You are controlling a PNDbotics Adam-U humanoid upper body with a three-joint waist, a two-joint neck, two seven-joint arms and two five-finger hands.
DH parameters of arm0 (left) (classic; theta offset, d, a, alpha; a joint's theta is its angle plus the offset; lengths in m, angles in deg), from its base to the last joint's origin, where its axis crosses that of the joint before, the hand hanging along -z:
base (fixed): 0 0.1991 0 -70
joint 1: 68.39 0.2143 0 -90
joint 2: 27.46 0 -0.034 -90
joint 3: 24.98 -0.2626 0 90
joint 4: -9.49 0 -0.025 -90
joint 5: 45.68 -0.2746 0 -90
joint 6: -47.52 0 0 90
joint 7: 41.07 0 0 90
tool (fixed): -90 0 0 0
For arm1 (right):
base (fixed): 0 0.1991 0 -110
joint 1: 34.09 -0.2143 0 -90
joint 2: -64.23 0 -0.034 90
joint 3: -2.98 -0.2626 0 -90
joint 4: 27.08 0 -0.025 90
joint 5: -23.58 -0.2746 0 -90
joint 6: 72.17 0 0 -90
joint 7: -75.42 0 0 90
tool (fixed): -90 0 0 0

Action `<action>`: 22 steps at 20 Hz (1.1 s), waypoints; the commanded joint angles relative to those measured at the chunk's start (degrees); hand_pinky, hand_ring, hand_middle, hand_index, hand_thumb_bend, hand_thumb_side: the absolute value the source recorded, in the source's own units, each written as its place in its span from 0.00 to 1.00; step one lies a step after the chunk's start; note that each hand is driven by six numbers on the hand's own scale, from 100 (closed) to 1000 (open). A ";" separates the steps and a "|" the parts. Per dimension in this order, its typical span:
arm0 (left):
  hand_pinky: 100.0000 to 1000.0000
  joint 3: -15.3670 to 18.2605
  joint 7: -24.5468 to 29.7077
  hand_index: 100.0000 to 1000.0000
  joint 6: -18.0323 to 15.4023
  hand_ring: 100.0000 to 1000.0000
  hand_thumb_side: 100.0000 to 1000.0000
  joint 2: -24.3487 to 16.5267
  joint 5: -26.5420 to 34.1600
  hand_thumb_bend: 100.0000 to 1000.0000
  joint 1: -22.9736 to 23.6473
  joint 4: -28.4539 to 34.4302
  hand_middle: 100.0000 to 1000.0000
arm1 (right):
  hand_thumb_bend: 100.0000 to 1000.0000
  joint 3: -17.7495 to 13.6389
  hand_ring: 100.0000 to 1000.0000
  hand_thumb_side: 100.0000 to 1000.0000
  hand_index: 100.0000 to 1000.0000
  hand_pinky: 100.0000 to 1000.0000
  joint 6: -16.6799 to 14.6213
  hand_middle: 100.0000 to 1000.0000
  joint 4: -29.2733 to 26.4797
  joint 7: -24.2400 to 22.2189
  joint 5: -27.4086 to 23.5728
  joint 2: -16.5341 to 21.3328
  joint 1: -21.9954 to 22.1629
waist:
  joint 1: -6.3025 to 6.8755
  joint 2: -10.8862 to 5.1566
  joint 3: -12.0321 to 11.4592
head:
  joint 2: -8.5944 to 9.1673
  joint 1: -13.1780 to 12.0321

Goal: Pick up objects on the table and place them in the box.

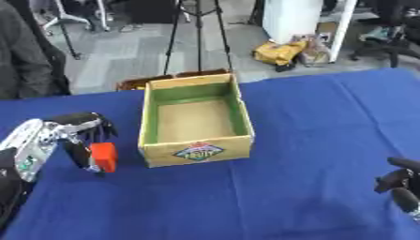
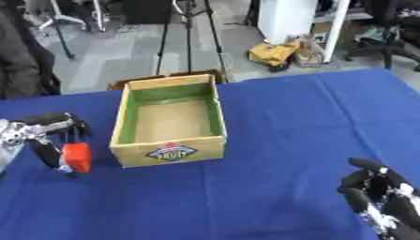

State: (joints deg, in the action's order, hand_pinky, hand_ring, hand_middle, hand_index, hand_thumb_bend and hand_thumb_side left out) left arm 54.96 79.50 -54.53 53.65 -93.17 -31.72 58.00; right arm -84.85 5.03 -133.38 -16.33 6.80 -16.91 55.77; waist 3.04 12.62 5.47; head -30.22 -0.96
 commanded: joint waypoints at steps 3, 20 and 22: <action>0.53 0.05 -0.80 0.73 0.00 0.53 0.00 -0.81 -0.36 0.76 -0.58 0.29 0.56 | 0.48 -0.21 0.54 0.38 0.81 0.80 -0.07 0.50 -0.40 -0.26 0.20 0.60 -0.61 | -0.15 -0.72 0.09 | 0.19 -0.11; 0.05 -0.33 -3.77 0.28 0.25 0.11 0.00 -0.06 -2.13 0.74 0.08 -0.38 0.06 | 0.48 -0.24 0.54 0.38 0.81 0.80 -0.08 0.50 -0.16 -0.41 0.12 0.62 -0.82 | -0.05 -0.73 0.16 | 0.30 0.02; 0.06 -0.21 -3.86 0.28 0.26 0.12 0.00 -0.02 -1.93 0.74 0.14 -0.35 0.07 | 0.48 -0.24 0.54 0.38 0.81 0.80 -0.08 0.50 -0.13 -0.43 0.10 0.61 -0.84 | -0.04 -0.76 0.14 | 0.32 0.04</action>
State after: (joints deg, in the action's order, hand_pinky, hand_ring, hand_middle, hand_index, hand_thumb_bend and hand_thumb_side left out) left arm 54.64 75.93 -54.35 54.25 -94.82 -31.25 57.63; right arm -84.84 5.14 -133.05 -16.62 6.82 -16.94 55.41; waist 3.19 12.66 5.56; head -30.21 -0.95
